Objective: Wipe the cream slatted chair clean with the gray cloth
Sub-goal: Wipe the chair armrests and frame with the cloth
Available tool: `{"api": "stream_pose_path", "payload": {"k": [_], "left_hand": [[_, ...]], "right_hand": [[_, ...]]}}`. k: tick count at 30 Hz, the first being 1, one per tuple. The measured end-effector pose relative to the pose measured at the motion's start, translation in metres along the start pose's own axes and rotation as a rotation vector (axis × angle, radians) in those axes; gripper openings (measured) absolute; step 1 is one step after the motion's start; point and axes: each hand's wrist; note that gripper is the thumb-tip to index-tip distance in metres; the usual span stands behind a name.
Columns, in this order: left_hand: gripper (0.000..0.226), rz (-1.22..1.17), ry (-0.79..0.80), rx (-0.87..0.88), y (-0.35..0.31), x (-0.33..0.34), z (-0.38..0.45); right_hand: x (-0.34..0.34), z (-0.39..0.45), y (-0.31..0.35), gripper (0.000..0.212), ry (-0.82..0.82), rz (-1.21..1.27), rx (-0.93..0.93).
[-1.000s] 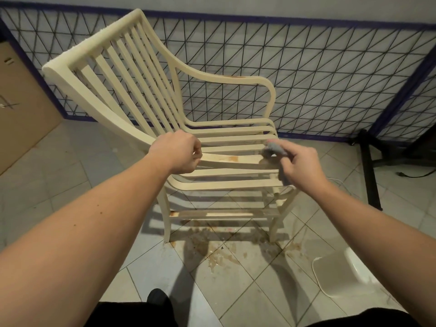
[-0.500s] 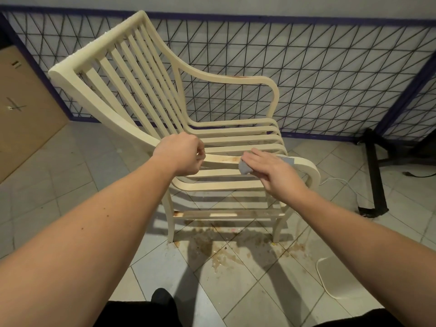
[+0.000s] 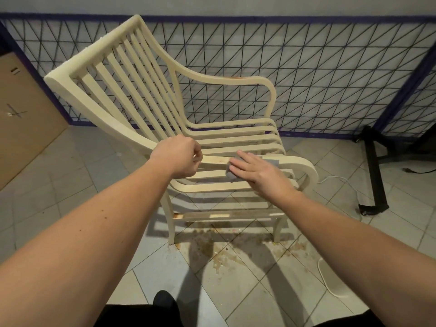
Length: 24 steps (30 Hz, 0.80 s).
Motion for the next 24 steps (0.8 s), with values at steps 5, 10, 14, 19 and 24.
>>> {"api": "stream_pose_path", "payload": {"k": [5, 10, 14, 19, 24], "left_hand": [[0.010, -0.007, -0.003, 0.005, 0.002, 0.001, 0.000], [0.011, -0.017, -0.005, 0.004, 0.004, 0.003, 0.001], [0.012, -0.019, -0.011, -0.002, 0.004, 0.002, 0.001], [0.011, 0.005, -0.023, -0.004, 0.003, 0.003, 0.002], [0.008, 0.003, -0.022, 0.001, 0.004, 0.006, 0.002]], "right_hand": [[-0.036, -0.041, -0.037, 0.043, -0.105, -0.035, 0.108], [-0.035, -0.019, -0.026, 0.049, 0.025, -0.033, 0.311], [-0.016, 0.015, 0.003, 0.053, 0.106, -0.007, 0.339], [0.020, 0.043, 0.035, 0.059, 0.048, -0.002, 0.334], [0.006, 0.028, 0.016, 0.052, 0.024, 0.012, 0.258]]}}
Point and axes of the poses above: each hand's wrist, its own z-axis towards the middle knuckle, its own x-axis out of the palm, y = z × x, and after that the axes turned 2 degrees about z, right-handed
